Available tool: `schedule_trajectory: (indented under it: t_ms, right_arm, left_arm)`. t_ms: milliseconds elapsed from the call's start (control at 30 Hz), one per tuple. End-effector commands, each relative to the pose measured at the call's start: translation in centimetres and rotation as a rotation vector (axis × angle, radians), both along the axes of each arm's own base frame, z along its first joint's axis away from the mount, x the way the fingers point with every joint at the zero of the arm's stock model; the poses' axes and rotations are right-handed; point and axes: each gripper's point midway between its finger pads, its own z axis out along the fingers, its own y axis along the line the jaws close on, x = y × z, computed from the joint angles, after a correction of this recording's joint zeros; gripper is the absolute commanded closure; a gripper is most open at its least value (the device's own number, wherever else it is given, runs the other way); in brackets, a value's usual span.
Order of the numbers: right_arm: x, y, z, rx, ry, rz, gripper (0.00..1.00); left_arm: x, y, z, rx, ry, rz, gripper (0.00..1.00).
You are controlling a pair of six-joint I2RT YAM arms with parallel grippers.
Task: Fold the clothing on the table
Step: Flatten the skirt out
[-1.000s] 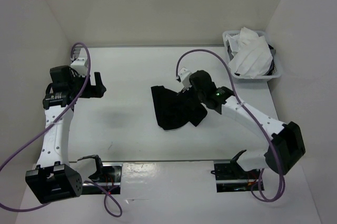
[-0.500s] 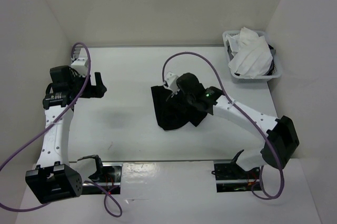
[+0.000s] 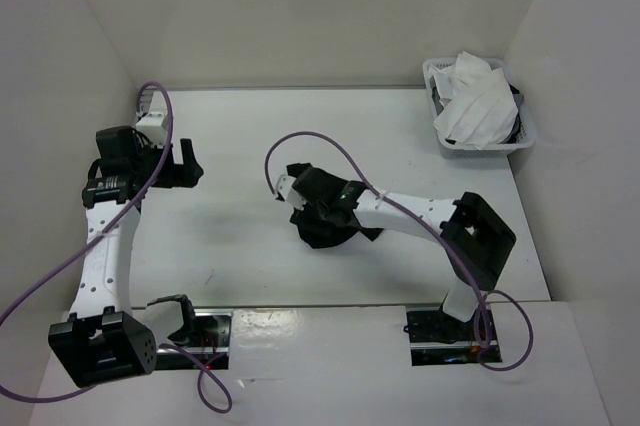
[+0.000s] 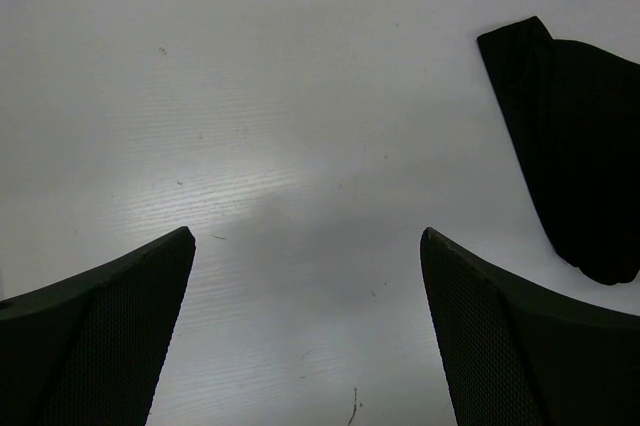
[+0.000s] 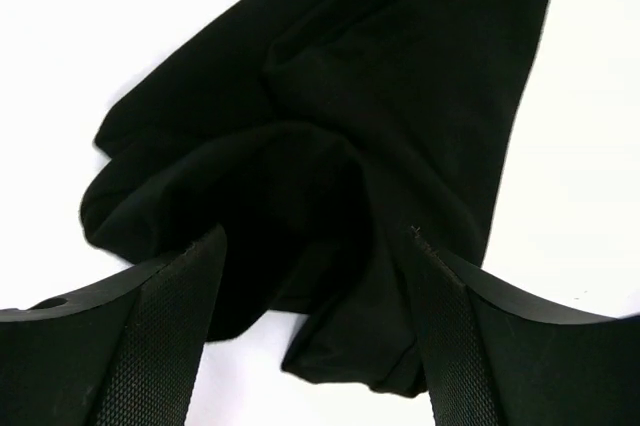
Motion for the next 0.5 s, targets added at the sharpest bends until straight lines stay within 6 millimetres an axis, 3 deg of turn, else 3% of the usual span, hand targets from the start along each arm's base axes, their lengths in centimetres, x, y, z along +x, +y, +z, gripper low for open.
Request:
schedule_trajectory:
  t_ms: [0,133,367,467]
  right_arm:
    - [2.6,2.6,3.2,0.094,-0.12,-0.006,0.25]
    - [2.9,2.7,3.1,0.092,-0.134,-0.005,0.25]
    - [3.7,2.4,0.3,0.037,-0.109,-0.007,0.29]
    - [3.8,3.5,1.3,0.081,-0.1,0.006,0.29]
  left_arm:
    - [0.0,-0.1,0.7,0.013,-0.04,-0.029,0.01]
    - [0.1,-0.1,0.5,0.011,-0.031,-0.029,0.01]
    - [0.1,-0.1,0.5,0.011,-0.031,-0.029,0.01]
    - [0.1,-0.1,0.5,0.011,-0.031,-0.029,0.01]
